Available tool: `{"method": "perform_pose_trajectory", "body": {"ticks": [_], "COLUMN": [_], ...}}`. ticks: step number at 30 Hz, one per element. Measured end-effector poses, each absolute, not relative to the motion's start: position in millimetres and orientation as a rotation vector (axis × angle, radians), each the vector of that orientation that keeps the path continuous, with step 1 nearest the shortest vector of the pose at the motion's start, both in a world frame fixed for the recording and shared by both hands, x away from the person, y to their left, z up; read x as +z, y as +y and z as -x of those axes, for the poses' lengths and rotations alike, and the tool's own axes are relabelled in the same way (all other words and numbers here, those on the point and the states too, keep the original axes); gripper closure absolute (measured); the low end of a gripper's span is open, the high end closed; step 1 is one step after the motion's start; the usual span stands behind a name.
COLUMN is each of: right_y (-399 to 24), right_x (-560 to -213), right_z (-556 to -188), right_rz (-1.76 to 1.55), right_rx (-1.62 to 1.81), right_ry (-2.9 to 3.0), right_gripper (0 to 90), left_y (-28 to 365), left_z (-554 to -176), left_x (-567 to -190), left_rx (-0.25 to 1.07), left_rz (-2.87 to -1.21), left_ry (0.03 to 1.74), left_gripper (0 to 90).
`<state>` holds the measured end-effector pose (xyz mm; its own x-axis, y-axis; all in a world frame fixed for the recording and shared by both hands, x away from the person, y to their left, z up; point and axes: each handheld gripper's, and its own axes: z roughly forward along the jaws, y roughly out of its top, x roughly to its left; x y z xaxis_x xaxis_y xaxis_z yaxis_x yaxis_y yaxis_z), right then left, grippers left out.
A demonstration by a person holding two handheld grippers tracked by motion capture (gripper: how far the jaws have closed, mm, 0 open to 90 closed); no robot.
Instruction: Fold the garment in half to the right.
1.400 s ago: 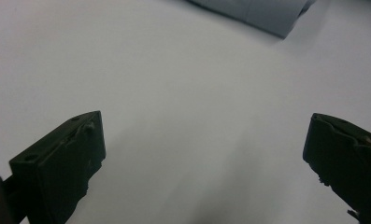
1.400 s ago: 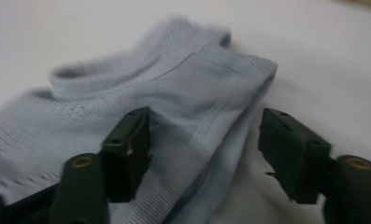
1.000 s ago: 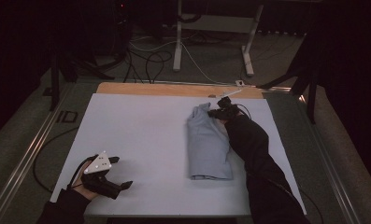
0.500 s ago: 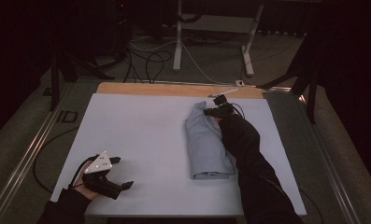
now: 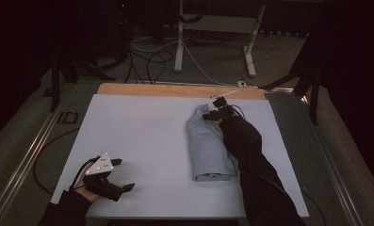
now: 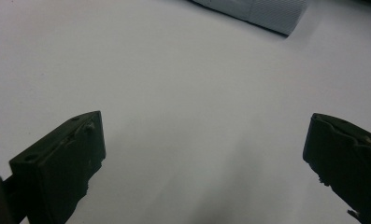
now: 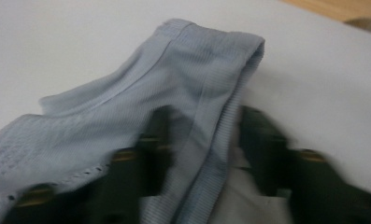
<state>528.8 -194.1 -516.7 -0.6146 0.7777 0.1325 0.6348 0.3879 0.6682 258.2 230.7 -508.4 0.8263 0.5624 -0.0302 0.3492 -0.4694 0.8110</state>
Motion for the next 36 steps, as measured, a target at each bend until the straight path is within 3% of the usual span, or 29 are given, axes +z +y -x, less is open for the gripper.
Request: {"method": "perform_pose_trajectory", "body": {"ticks": [2, 4, 5, 8, 9, 21, 28, 29, 32, 36], "right_y": [-195, -195, -198, -198, -198, -197, -201, -202, -204, -203], "right_x": [-508, -504, -496, -487, -480, -464, -456, -455, -455, -461], "right_z": [-525, -523, -519, -512, -503, -457, -428, -418, -401, -382], "right_rz": [-1.221, -1.218, -1.181, -1.152, -1.104, -0.959, -0.888, -0.862, -0.787, -0.705], "right_rx": [1.079, 1.099, 1.153, 1.195, 1.231, 1.34, 1.369, 1.374, 1.405, 1.402], "right_ry": [2.435, 2.433, 2.441, 2.43, 2.437, 2.502, 2.52, 2.526, 2.539, 2.571], "right_gripper": [33.2, 28.1, 18.0, 18.7, 14.2, 15.6, 36.3, 48.1, 67.1, 85.4], "left_y": [231, 232, 231, 231, 231, 230, 230, 231, 231, 230], "left_z": [-258, -258, -258, -257, -257, -257, -257, -257, -257, -257], "left_x": [-508, -508, -507, -507, -507, -508, -507, -507, -508, -507], "left_rx": [0.302, 0.305, 0.308, 0.309, 0.311, 0.302, 0.3, 0.302, 0.3, 0.3], "left_rz": [-2.101, -2.101, -2.108, -2.106, -2.108, -2.104, -2.102, -2.1, -2.103, -2.105], "left_ry": [0.67, 0.67, 0.666, 0.668, 0.666, 0.661, 0.661, 0.663, 0.659, 0.655], "left_gripper": [0.6, 0.6, 0.6, 0.6, 0.6, 0.6, 0.6, 0.6, 0.6, 0.5]}}
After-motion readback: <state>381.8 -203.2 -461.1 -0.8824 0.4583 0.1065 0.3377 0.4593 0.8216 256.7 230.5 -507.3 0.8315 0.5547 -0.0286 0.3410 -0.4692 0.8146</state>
